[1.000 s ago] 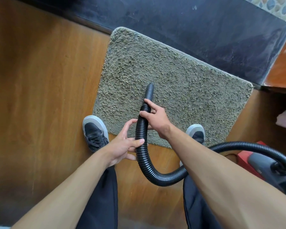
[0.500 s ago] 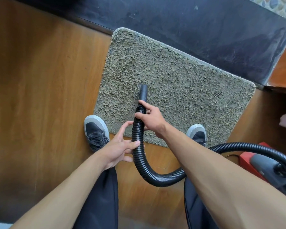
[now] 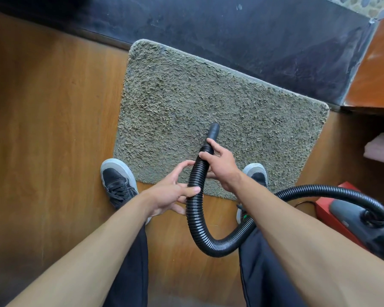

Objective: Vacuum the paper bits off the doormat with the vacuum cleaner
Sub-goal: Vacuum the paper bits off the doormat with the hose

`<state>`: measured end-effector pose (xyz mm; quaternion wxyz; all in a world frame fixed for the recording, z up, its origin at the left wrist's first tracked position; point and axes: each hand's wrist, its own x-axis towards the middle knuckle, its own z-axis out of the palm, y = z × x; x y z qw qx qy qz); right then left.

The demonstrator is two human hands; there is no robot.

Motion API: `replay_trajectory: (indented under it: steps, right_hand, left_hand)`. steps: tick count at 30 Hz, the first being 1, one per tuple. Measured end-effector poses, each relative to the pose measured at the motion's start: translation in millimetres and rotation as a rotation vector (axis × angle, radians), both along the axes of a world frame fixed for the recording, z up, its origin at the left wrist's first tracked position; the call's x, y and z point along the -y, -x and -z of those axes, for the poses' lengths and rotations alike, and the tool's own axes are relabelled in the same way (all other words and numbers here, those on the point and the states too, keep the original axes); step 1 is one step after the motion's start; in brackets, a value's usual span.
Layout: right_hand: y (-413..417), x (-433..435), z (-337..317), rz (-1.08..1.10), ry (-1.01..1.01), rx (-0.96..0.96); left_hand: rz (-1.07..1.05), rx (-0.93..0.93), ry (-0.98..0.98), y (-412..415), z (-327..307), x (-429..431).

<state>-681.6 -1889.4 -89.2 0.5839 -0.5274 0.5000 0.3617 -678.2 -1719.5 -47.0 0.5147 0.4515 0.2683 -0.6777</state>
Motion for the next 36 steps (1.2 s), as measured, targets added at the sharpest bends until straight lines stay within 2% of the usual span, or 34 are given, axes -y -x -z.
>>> replay_trajectory:
  steps: [8,18,22,27,36]
  right_hand:
    - [-28,-37,0,-0.085,0.029,0.011]
    - [-82,-124,7,-0.442,-0.036,0.098]
    - [-93,-137,7,-0.514,-0.066,0.097]
    - [-85,-116,5,-0.464,-0.053,0.062]
    - [-49,-56,1,-0.216,-0.002,-0.011]
  left_hand:
    - [-0.123,-0.026,-0.038,-8,3,-28]
    - [-0.407,-0.024,-0.138,-13,-8,-93]
    - [-0.450,-0.025,-0.157,-14,-8,-100]
    - [-0.406,-0.026,-0.148,-10,-4,-85]
    - [-0.199,0.000,-0.109,-4,-4,-40]
